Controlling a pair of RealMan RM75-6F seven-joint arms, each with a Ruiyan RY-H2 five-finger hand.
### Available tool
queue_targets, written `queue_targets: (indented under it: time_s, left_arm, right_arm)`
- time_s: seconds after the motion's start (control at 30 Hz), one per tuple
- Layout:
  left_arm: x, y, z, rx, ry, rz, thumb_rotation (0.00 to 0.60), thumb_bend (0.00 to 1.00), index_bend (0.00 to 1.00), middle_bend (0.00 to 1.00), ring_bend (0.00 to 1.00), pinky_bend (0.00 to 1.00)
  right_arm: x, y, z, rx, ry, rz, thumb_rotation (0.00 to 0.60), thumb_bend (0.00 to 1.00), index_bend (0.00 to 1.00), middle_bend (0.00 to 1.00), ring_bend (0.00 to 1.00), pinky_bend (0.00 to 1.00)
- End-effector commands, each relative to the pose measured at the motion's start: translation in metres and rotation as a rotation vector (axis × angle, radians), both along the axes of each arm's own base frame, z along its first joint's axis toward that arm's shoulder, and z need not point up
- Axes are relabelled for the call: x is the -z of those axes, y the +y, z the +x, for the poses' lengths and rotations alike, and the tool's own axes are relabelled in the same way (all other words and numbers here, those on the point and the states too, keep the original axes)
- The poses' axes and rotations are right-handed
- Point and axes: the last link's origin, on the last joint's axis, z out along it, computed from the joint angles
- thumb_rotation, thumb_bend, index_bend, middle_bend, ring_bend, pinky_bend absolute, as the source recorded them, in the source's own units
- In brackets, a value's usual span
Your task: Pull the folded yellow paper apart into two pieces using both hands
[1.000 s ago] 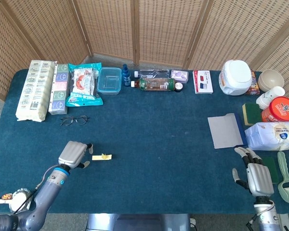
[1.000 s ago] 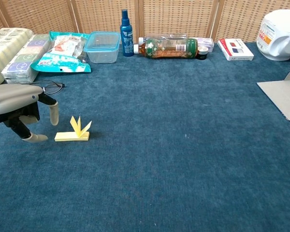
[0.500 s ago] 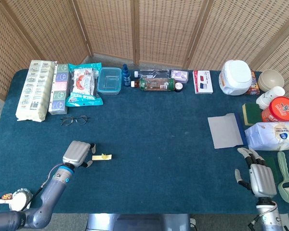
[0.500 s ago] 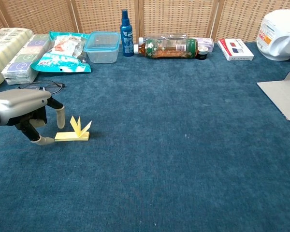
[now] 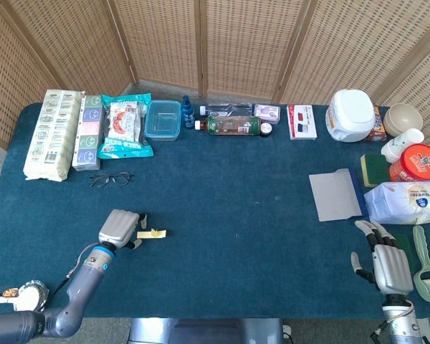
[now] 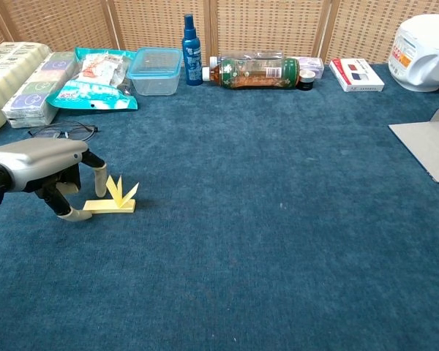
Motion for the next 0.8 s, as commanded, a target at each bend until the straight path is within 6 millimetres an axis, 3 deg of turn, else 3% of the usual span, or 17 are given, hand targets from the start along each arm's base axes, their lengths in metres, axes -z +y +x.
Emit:
queue_targets:
  time_s: [0.03,0.8]
  left_arm:
    - [0.0006,0.0001,0.0006,-0.001,-0.002,-0.001,0.6,0.22,0.45,0.98,1.0,1.0]
    - [0.0044,0.0012,0.0024,-0.002,0.01,-0.004,0.6,0.26,0.5,0.98,1.0,1.0]
  right_arm:
    - [-0.0004,0.0001,-0.0004,0.001,0.0,-0.001,0.6,0.47,0.16,0.2,0.11,0.19]
    - [-0.0031,0.0044,-0.0064,0.02,0.001,-0.009,0.6,0.47,0.16,0.21,0.11,0.19]
